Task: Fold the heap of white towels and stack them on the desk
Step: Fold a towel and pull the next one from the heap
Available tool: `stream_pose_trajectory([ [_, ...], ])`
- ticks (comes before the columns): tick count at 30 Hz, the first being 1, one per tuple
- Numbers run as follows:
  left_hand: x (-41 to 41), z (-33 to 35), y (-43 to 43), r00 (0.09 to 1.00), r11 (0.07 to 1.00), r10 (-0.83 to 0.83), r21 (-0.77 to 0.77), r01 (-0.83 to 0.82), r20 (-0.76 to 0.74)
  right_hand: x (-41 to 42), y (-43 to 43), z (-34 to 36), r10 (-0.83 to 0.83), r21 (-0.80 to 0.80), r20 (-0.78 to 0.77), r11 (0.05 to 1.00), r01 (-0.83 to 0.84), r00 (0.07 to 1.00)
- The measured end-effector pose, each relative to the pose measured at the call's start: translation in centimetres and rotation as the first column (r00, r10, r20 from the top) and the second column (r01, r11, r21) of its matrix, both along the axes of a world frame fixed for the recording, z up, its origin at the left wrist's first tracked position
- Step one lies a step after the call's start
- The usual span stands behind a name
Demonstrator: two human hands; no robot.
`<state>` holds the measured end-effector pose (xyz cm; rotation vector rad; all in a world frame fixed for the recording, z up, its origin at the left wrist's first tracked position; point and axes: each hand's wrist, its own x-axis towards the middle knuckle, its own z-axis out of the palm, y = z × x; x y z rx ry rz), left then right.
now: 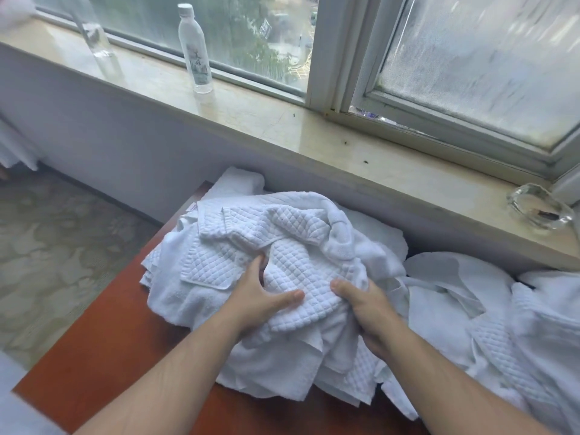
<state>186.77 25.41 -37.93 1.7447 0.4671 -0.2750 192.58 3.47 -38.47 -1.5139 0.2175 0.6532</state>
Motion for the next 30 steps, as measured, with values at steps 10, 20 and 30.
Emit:
stream_pose_trajectory([
  [10, -4.9, 6.6, -4.4, 0.987, 0.995, 0.003, -0.094, 0.012, 0.161, -5.0, -3.7, 6.6, -0.063, 0.390, 0.119, 0.921, 0.012, 0.991],
  [20, -9.7, 14.2, -15.5, 0.950, 0.978, -0.059, 0.209, -0.007, 0.308, -11.4, -13.6, 14.7, -0.154, 0.604, 0.194, 0.797, 0.005, 0.969],
  [30, -10.8, 18.4, -31.0, 0.855, 0.941, -0.215, -0.135, 0.311, 0.472, -16.9, -28.6, 20.0, -0.390, 0.621, 0.274, 0.769, 0.148, 0.879],
])
